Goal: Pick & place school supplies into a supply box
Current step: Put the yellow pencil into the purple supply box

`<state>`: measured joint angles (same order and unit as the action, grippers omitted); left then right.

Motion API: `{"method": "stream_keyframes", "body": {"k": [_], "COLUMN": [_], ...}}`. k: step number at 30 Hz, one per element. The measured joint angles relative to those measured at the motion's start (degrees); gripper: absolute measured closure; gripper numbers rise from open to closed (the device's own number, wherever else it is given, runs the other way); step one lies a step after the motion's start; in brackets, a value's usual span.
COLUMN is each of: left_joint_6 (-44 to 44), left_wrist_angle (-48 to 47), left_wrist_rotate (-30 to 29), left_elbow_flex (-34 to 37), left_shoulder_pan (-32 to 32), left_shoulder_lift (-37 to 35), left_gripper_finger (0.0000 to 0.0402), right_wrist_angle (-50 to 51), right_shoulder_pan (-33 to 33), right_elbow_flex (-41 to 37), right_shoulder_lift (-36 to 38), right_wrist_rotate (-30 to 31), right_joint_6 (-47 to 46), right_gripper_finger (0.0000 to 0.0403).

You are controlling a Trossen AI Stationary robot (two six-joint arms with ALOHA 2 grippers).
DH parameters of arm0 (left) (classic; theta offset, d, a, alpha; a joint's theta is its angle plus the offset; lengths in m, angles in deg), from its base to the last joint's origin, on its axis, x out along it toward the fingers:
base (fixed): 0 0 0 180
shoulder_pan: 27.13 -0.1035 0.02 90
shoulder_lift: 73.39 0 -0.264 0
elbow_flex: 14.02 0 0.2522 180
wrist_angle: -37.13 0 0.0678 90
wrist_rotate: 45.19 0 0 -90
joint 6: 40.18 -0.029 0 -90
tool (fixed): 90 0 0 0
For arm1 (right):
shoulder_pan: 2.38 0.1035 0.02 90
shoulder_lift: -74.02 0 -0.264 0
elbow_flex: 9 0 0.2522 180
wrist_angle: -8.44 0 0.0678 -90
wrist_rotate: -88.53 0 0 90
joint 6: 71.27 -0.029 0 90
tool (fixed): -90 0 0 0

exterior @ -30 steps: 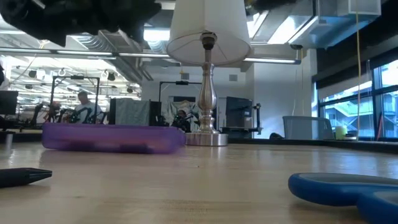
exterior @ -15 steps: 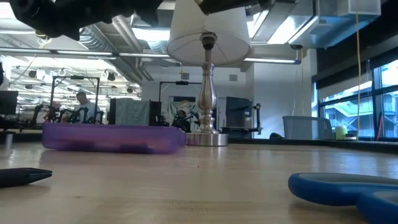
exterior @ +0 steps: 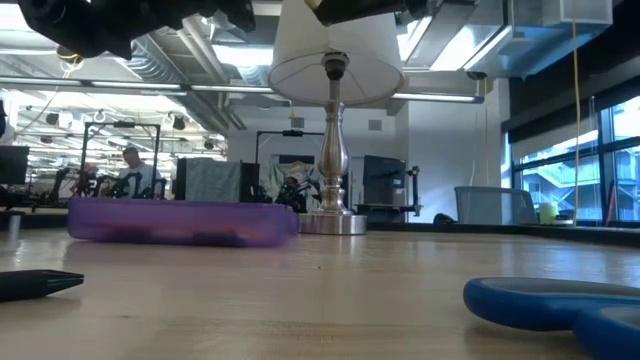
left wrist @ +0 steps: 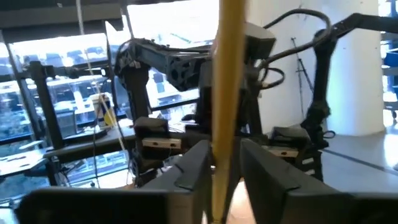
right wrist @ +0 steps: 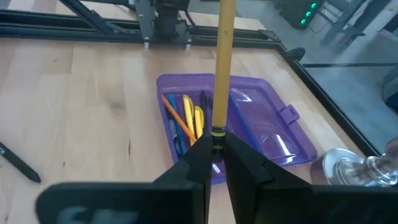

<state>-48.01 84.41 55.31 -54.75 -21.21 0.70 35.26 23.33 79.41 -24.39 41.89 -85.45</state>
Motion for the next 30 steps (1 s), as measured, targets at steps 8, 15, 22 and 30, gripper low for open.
{"method": "stream_keyframes", "body": {"k": [8,15,22,30], "left_joint_6": [0.27,1.01,0.77,8.50], "left_wrist_angle": [0.29,-3.76,-28.78,-77.20], "left_wrist_rotate": [0.55,-3.04,-15.33,-18.01], "left_elbow_flex": [0.00,0.00,-2.11,-18.81], "left_shoulder_pan": [0.09,-0.07,-0.52,-1.60], "left_shoulder_lift": [0.00,-0.83,-5.93,-4.21], "left_gripper_finger": [0.0388,0.0391,0.0391,0.0391], "right_wrist_angle": [0.38,10.07,19.87,21.75], "right_shoulder_pan": [-0.17,-0.07,3.02,6.84], "right_elbow_flex": [0.00,0.04,0.04,0.04], "right_shoulder_lift": [0.00,1.57,6.86,9.01], "right_wrist_rotate": [-5.98,-8.78,-9.70,-9.60], "right_joint_6": [2.66,-1.97,-11.17,-12.59], "right_gripper_finger": [0.0353,0.0263,0.0203,0.0198]}}
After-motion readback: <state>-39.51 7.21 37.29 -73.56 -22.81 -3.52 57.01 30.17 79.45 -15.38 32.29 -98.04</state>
